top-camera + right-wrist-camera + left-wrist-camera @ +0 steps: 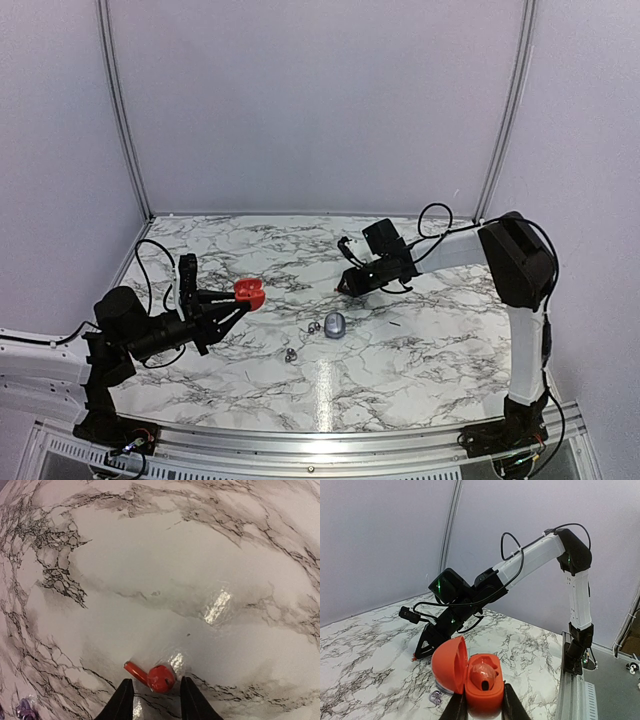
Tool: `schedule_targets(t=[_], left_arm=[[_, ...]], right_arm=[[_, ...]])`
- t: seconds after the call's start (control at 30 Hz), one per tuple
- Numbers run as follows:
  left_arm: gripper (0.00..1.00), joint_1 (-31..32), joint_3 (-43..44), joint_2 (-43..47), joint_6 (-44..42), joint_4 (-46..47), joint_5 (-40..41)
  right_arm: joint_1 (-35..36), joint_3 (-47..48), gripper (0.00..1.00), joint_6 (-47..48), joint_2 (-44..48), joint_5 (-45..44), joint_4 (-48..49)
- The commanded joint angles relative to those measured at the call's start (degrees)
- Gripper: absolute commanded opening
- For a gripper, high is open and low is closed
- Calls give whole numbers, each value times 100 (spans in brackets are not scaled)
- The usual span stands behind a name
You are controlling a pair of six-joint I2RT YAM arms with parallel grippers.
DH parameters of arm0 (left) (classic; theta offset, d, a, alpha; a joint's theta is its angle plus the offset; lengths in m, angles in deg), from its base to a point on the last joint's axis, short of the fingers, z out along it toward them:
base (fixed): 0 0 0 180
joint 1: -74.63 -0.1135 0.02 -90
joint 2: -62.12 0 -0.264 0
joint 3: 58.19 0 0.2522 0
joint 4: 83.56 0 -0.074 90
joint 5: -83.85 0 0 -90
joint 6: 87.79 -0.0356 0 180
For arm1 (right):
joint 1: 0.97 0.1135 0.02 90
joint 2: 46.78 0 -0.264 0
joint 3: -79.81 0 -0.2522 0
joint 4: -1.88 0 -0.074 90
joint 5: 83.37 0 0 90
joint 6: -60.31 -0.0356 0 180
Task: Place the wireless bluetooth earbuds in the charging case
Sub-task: Pick up the right earbud from the center of the board.
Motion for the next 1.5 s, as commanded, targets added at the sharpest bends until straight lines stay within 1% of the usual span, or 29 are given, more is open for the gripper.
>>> schedule_targets(t=[0.0, 0.17, 0.33, 0.63, 0.83, 0.93, 1.0, 1.2, 1.3, 1.47], left_arm=[[0, -33, 33, -18, -41, 186, 52], [0, -37, 26, -11, -57, 186, 48], [0, -44, 7, 16, -58, 186, 43], [0, -44, -2, 22, -27, 177, -8], [0, -39, 15, 16, -82, 178, -228], [0, -28, 11, 12, -278, 178, -613], [0, -21, -21, 34, -473, 142, -721], [0, -2, -66, 186, -1012, -353, -550], [0, -6, -51, 271, -1232, -521, -550], [0, -2, -78, 517, -1500, -913, -319]], right_arm=[[-28, 261, 33, 106, -165, -49, 49], [-26, 344, 29, 174, -244, -36, 26], [-36, 316, 20, 270, -205, -40, -68], [-26, -144, 10, 424, 519, 155, 59], [-17, -585, 9, 366, 1173, 276, 71], [15, -849, 9, 405, 1643, 334, 14], [77, -975, 9, 430, 2021, 359, -115], [525, -995, 10, 533, 3152, 319, -778], [751, -828, 10, 775, 3468, 262, -1206], [1034, -894, 10, 688, 3827, 424, -1488]])
